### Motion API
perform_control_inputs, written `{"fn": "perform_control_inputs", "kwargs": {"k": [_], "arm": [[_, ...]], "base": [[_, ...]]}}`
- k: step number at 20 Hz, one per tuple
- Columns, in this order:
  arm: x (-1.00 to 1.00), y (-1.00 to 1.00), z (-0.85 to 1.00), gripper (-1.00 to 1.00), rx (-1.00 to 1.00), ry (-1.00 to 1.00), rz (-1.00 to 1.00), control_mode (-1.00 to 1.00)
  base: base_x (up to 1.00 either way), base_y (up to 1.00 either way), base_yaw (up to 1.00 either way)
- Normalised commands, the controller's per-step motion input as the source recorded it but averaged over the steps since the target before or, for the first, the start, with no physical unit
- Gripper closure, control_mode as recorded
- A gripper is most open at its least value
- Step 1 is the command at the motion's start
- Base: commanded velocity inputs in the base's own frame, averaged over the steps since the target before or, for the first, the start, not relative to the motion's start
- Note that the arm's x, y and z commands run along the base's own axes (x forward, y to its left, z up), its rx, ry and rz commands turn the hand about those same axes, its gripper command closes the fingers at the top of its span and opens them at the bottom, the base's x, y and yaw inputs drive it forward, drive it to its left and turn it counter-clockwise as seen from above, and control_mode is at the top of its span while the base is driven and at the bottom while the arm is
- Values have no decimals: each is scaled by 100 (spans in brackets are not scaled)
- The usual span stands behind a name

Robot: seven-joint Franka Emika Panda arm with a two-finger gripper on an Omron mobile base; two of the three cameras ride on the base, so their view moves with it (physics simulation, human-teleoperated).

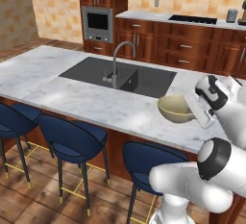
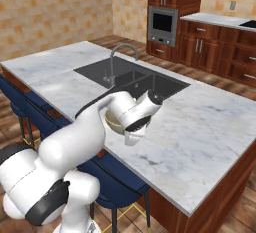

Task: Pick up the bowls from the cabinet and place each bowl in front of a stool on the dining counter.

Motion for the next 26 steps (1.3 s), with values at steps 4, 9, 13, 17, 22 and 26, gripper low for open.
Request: {"fn": "perform_control_inputs", "kwargs": {"k": [4,9,13,17,22,26], "arm": [[17,-30,-64,100,0,1,0,-100],[18,-40,-34,100,1,3,0,-100],[32,-29,-32,100,1,0,0,-100],[46,-9,-30,100,0,0,0,-100],[21,0,-13,100,0,9,0,-100],[-1,-5,-8,100,0,17,0,-100]], "base": [[0,0,0],[0,0,0],[0,0,0],[0,0,0],[0,0,0],[0,0,0]]}}
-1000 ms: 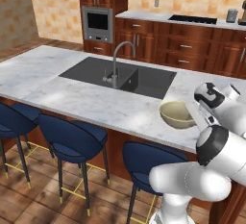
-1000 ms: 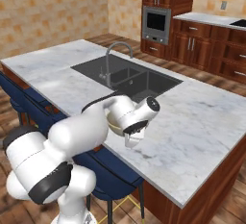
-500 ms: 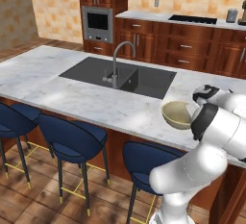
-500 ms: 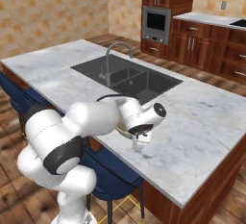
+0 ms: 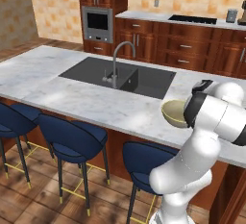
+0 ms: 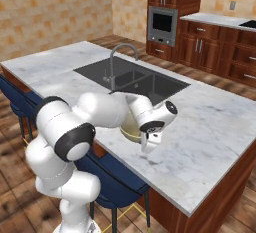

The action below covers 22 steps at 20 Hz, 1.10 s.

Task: Pick up the bowls from the cabinet and place each bowl in front of a stool on the dining counter.

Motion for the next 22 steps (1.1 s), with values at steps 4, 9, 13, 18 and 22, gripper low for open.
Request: {"fn": "perform_control_inputs", "kwargs": {"k": [4,9,13,18,22], "arm": [[-4,0,-14,-100,0,11,0,-100],[-2,0,-3,-100,0,3,0,-100],[-1,-10,9,-100,0,-8,0,-100],[16,-11,42,-100,0,-6,-10,-100],[4,-8,81,-100,0,-3,-8,-100]], "base": [[0,0,0],[0,0,0],[0,0,0],[0,0,0],[0,0,0]]}}
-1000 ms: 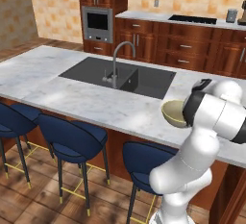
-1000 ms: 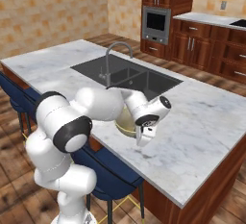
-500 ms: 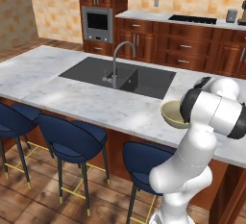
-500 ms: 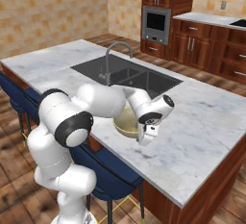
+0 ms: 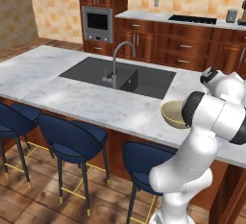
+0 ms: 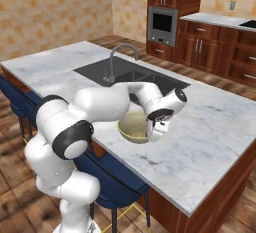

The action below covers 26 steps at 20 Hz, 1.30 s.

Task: Pick up the bowls from the cabinet and place each bowl in front of a stool on the dining counter.

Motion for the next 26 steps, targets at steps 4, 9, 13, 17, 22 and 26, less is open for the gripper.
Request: {"fn": "perform_control_inputs", "kwargs": {"k": [4,9,13,17,22,26], "arm": [[-1,0,77,-100,0,-7,-12,-100],[-30,6,91,-100,-2,-8,-8,-100],[-86,36,61,-100,-8,-27,-4,-100],[-100,57,52,-100,-7,-39,-2,-100],[-100,88,50,-100,-15,-34,-2,-100],[-96,80,43,-100,-20,-30,-6,-100]], "base": [[0,0,0],[0,0,0],[0,0,0],[0,0,0],[0,0,0],[0,0,0]]}}
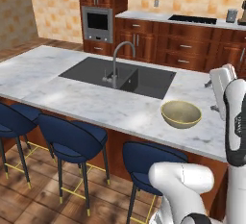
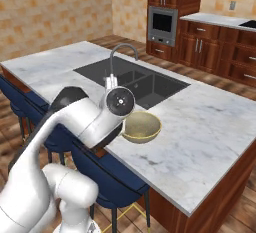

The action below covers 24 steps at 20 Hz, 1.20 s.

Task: Pick up the bowls from the cabinet and place each bowl in front of a stool on the dining counter.

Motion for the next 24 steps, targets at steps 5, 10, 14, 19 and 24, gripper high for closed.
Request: {"fn": "perform_control_inputs", "kwargs": {"k": [5,10,14,19,24], "arm": [[-63,54,57,-100,-17,-11,-8,-100],[-1,-11,79,-100,-4,4,-5,-100],[14,-33,80,-100,0,18,0,-100],[0,-2,28,-100,0,20,0,-100],[-1,12,0,-100,2,6,0,-100]], "base": [[0,0,0],[0,0,0],[0,0,0],[0,0,0],[0,0,0]]}}
